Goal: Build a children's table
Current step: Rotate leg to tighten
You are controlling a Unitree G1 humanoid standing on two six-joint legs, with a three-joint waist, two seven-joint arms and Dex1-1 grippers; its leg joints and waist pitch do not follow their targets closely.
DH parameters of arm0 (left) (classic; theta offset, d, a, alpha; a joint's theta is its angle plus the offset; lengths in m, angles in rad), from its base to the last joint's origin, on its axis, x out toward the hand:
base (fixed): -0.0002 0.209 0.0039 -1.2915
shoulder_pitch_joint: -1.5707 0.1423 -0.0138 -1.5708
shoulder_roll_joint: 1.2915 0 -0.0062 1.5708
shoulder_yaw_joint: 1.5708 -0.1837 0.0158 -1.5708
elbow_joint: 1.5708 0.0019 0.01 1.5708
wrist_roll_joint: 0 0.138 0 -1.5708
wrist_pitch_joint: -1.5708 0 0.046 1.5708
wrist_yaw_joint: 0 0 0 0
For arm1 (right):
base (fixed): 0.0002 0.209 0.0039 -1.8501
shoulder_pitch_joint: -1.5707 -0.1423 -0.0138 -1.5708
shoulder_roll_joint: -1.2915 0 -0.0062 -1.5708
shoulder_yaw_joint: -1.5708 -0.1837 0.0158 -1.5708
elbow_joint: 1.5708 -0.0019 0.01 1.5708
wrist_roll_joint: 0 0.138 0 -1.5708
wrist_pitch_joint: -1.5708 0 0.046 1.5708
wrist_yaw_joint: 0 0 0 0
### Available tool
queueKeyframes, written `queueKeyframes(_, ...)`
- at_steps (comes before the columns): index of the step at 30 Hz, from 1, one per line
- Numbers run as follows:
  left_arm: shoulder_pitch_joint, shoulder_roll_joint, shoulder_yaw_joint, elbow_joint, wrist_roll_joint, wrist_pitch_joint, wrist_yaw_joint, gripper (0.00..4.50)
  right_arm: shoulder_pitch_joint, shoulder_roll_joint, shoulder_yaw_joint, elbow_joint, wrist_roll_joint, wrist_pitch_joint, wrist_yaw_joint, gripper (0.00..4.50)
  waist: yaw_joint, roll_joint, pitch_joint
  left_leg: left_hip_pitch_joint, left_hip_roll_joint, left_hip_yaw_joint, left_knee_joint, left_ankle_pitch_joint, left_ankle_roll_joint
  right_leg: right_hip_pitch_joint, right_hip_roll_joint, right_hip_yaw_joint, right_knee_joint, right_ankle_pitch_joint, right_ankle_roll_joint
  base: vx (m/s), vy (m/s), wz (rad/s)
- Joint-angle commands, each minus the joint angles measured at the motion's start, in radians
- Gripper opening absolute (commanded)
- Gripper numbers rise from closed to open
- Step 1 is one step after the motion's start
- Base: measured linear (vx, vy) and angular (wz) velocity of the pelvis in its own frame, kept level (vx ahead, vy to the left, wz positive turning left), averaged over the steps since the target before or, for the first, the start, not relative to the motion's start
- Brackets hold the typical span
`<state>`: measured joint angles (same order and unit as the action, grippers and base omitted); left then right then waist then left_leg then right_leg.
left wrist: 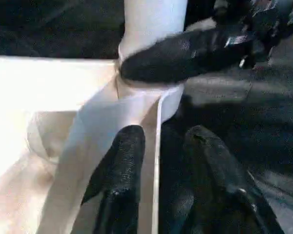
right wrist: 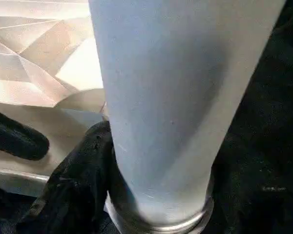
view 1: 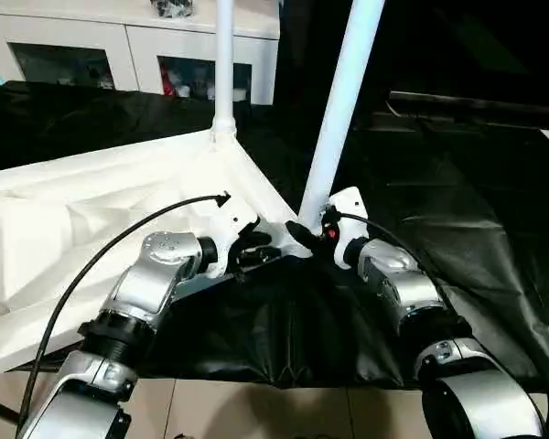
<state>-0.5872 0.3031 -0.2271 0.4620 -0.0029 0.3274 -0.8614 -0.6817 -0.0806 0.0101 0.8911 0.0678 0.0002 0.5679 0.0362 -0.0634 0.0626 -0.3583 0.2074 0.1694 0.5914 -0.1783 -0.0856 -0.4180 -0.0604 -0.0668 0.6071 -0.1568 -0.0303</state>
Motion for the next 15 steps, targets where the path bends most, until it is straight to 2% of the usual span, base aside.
queueKeyframes(1, -0.018, 0.003, -0.020, 0.039, 0.034, -0.023, 0.012, 1.64, 0.028, -0.021, 0.020, 0.003, -0.021, 0.025, 0.010, 2.62, 0.000, 0.020, -0.070, 0.007, 0.020, -0.001, -0.072, -0.267, 0.000, 0.054, -0.067, 0.047, -0.078, -0.309, -0.173, 0.000, 0.000, 0.00)
queueKeyframes(5, -0.028, 0.009, -0.021, 0.077, 0.048, -0.044, 0.027, 1.64, 0.033, -0.023, 0.022, -0.003, -0.021, 0.025, 0.014, 2.62, 0.000, 0.022, -0.071, 0.006, 0.019, -0.001, -0.071, -0.258, 0.001, 0.055, -0.067, 0.047, -0.077, -0.293, -0.181, 0.000, 0.000, 0.00)
queueKeyframes(6, -0.030, 0.009, -0.022, 0.087, 0.052, -0.051, 0.034, 1.64, 0.035, -0.023, 0.022, -0.004, -0.022, 0.025, 0.015, 2.62, 0.000, 0.026, -0.070, 0.007, 0.019, -0.001, -0.071, -0.263, 0.000, 0.054, -0.066, 0.047, -0.078, -0.296, -0.180, 0.000, 0.000, 0.00)
queueKeyframes(11, -0.044, 0.003, -0.021, 0.117, 0.041, -0.057, 0.022, 1.15, 0.039, -0.027, 0.027, -0.012, -0.024, 0.028, 0.017, 2.62, 0.002, 0.025, -0.069, 0.010, 0.020, -0.002, -0.072, -0.281, -0.003, 0.052, -0.068, 0.047, -0.081, -0.325, -0.178, 0.000, 0.000, 0.00)
queueKeyframes(15, -0.054, 0.009, -0.032, 0.123, 0.035, -0.036, -0.034, 0.82, 0.038, -0.034, 0.030, -0.011, -0.030, 0.028, 0.018, 2.62, 0.003, 0.024, -0.070, 0.007, 0.021, -0.002, -0.072, -0.274, -0.004, 0.054, -0.069, 0.047, -0.080, -0.319, -0.179, 0.000, 0.000, 0.00)
